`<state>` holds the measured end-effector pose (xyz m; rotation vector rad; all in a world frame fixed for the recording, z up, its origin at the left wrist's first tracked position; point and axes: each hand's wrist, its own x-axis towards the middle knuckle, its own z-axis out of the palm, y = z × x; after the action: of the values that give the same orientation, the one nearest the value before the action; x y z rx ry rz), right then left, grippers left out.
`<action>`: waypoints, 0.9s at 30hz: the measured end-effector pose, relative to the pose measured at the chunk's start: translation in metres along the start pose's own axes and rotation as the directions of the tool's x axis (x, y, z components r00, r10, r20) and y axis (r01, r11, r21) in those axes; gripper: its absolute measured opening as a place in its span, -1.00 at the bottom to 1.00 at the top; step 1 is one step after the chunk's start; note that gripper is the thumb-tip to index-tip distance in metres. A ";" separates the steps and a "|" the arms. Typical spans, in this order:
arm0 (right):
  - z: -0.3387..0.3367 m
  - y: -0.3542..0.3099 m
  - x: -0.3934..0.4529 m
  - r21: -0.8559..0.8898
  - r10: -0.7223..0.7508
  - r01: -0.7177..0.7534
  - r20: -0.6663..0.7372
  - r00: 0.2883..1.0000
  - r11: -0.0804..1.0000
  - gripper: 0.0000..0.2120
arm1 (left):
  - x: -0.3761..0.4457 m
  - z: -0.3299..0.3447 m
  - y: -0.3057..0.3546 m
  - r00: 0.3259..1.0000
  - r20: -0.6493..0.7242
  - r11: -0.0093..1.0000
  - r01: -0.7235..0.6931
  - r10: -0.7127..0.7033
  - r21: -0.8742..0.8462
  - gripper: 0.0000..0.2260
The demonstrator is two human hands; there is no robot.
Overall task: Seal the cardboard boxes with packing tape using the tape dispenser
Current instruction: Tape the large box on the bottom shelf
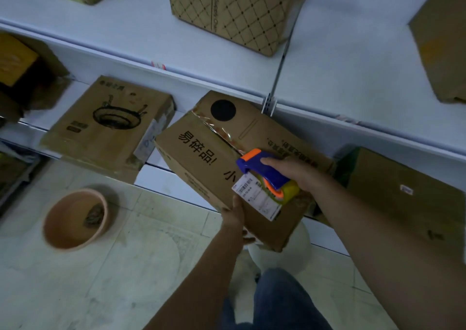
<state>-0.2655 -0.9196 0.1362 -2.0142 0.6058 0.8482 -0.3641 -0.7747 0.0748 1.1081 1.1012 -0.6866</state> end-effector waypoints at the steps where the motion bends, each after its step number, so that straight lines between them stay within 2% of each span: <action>1: -0.001 0.002 0.004 0.000 -0.001 0.001 0.013 1.000 1.000 -0.36 | -0.006 0.007 -0.010 0.997 0.027 0.997 0.070 -0.069 -0.030 -0.36; 2: -0.002 0.003 0.004 0.002 -0.005 0.005 0.023 1.000 1.000 -0.38 | -0.011 0.014 -0.021 0.993 0.039 0.991 0.114 -0.112 -0.065 -0.33; 4: -0.006 0.003 0.007 0.006 -0.025 0.025 0.029 0.999 1.000 -0.45 | -0.016 0.024 -0.034 0.992 0.077 0.983 0.114 -0.104 -0.146 -0.28; 8: -0.012 0.006 0.017 0.014 -0.061 0.060 0.068 0.996 0.998 -0.50 | -0.014 0.041 -0.043 0.997 -0.002 0.947 0.078 -0.083 -0.312 -0.30; 11: -0.018 0.012 0.019 0.020 -0.131 0.130 0.102 0.986 0.991 -0.49 | -0.017 0.061 -0.065 0.993 -0.119 0.894 -0.038 -0.017 -0.446 -0.32; 13: -0.018 0.010 0.016 0.044 -0.172 0.168 0.133 0.976 0.985 -0.49 | -0.018 0.074 -0.074 0.976 -0.209 0.881 -0.150 0.059 -0.449 -0.38; 15: -0.021 0.010 0.010 0.060 -0.220 0.213 0.157 0.963 0.975 -0.54 | -0.022 0.087 -0.085 0.921 -0.359 0.865 -0.301 0.153 -0.402 -0.46; 17: -0.025 0.008 0.006 0.056 -0.240 0.233 0.187 0.953 0.971 -0.58 | -0.021 0.098 -0.088 0.839 -0.489 0.862 -0.415 0.240 -0.290 -0.41; 19: -0.027 0.010 0.002 0.064 -0.238 0.229 0.227 0.944 0.971 -0.53 | -0.025 0.110 -0.088 0.775 -0.564 0.912 -0.400 0.284 -0.090 -0.24; 21: -0.029 0.010 0.000 0.061 -0.229 0.220 0.230 0.946 0.973 -0.49 | -0.039 0.125 -0.089 0.734 -0.556 0.920 -0.347 0.389 0.185 -0.06; 22: -0.030 0.010 -0.002 0.047 -0.221 0.216 0.228 0.948 0.975 -0.49 | -0.046 0.134 -0.089 0.717 -0.517 0.880 -0.322 0.468 0.350 -0.02; 24: -0.030 0.010 0.000 0.001 -0.219 0.224 0.218 0.951 0.975 -0.51 | -0.051 0.141 -0.096 0.704 -0.411 0.738 -0.239 0.579 0.631 0.02; 27: -0.029 0.014 0.002 -0.018 -0.247 0.256 0.203 0.948 0.967 -0.53 | -0.045 0.124 -0.111 0.678 -0.352 0.555 -0.098 0.645 0.826 0.01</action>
<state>-0.2635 -0.9515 0.1392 -1.9639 0.2122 0.8984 -0.4342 -0.9323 0.0838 2.4109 1.0334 -0.3764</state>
